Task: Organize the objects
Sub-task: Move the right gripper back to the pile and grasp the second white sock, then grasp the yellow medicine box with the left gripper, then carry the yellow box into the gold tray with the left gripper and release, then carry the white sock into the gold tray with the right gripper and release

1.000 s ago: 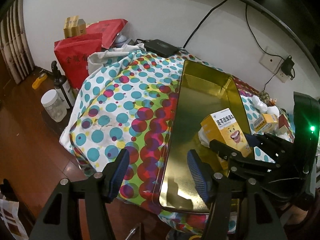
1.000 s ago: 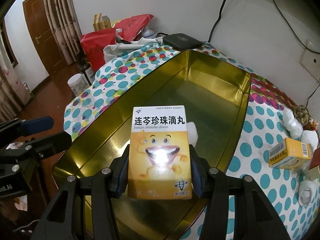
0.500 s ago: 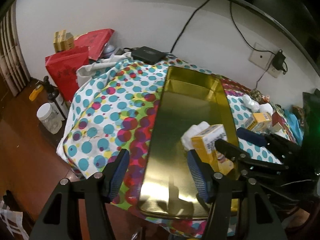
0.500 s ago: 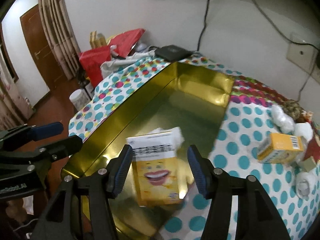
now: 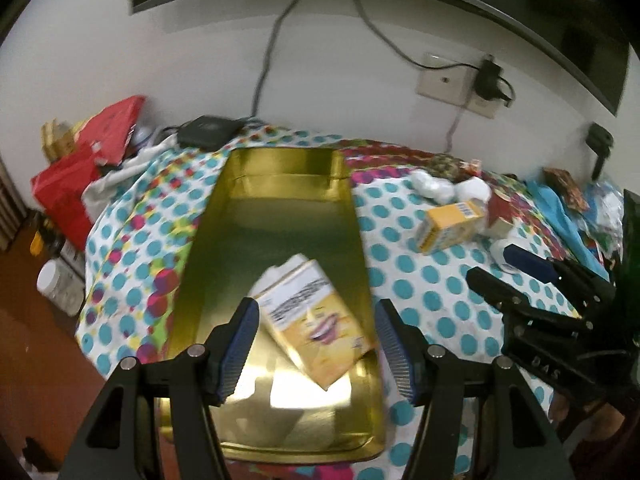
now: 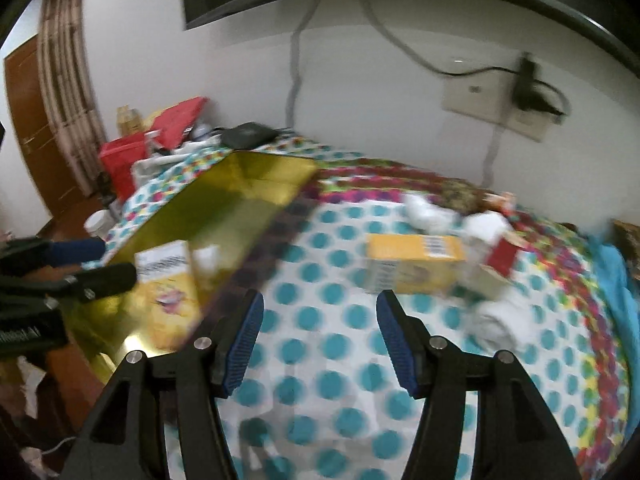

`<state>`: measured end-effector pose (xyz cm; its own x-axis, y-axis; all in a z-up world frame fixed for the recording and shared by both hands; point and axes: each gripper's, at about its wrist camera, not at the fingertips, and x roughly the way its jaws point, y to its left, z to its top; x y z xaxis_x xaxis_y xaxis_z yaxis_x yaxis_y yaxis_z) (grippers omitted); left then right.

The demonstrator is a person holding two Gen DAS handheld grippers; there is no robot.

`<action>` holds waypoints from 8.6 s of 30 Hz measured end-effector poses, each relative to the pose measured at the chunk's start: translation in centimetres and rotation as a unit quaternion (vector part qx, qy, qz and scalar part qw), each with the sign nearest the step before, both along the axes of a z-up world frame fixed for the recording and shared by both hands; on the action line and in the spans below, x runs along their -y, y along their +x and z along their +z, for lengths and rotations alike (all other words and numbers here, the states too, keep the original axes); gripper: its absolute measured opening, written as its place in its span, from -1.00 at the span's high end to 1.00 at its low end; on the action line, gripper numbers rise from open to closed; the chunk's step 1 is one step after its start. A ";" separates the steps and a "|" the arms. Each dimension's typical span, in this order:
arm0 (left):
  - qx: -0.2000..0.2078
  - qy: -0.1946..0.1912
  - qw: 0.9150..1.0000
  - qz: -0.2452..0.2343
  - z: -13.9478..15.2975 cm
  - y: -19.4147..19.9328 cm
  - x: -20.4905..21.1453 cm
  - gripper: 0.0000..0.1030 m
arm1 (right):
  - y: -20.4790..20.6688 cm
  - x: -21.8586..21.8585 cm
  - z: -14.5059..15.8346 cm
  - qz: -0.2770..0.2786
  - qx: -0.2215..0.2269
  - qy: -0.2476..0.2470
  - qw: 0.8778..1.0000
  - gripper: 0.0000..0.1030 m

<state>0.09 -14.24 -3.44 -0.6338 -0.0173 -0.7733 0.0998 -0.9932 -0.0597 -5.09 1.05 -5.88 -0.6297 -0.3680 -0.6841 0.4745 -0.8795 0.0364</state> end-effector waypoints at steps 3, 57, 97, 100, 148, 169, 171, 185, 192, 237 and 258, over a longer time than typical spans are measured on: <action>-0.001 -0.007 1.000 -0.021 0.0 -0.8 -2.0 -0.20 | -0.9 -3.0 -0.7 -0.037 0.001 0.003 0.999 -0.11; 0.072 -0.073 0.978 -0.182 -7.5 -15.0 -13.5 -0.20 | -9.4 -12.0 -6.8 -0.122 0.045 -0.012 0.991 -0.09; 0.086 -0.007 0.975 -0.203 -7.9 -17.0 -14.5 0.34 | -9.8 -12.1 -7.1 -0.124 0.058 -0.011 0.991 -0.15; 0.090 -0.009 0.977 -0.194 -8.1 -17.6 -14.8 0.34 | -10.0 -12.2 -7.3 -0.122 0.068 -0.016 0.990 -0.15; 0.021 0.026 0.999 -0.020 -2.4 -6.7 -3.5 0.42 | -10.1 -10.9 -7.9 -0.134 0.066 0.014 0.989 -0.09; 0.006 0.018 0.998 0.055 -2.5 -5.7 3.2 0.42 | -10.2 -10.6 -8.1 -0.139 0.067 0.027 0.988 -0.07; 0.010 0.015 0.998 0.057 -3.0 -6.1 3.4 0.42 | -10.2 -10.7 -8.1 -0.140 0.067 0.030 0.987 -0.07; -0.007 0.036 0.998 0.046 -4.4 -6.3 4.4 0.38 | -10.2 -10.4 -8.1 -0.142 0.065 0.044 0.987 -0.07; -0.020 0.043 0.998 0.040 -4.3 -6.4 4.8 0.12 | -10.2 -10.5 -8.1 -0.143 0.065 0.046 0.987 -0.06; -0.039 0.001 0.999 -0.022 -3.0 -9.7 4.2 -0.02 | -8.7 -9.2 -7.5 -0.144 0.046 0.050 0.987 0.00; -0.058 -0.038 0.998 -0.013 2.8 -3.3 2.0 -0.17 | -6.4 -2.4 -3.2 -0.065 0.009 0.033 0.997 0.00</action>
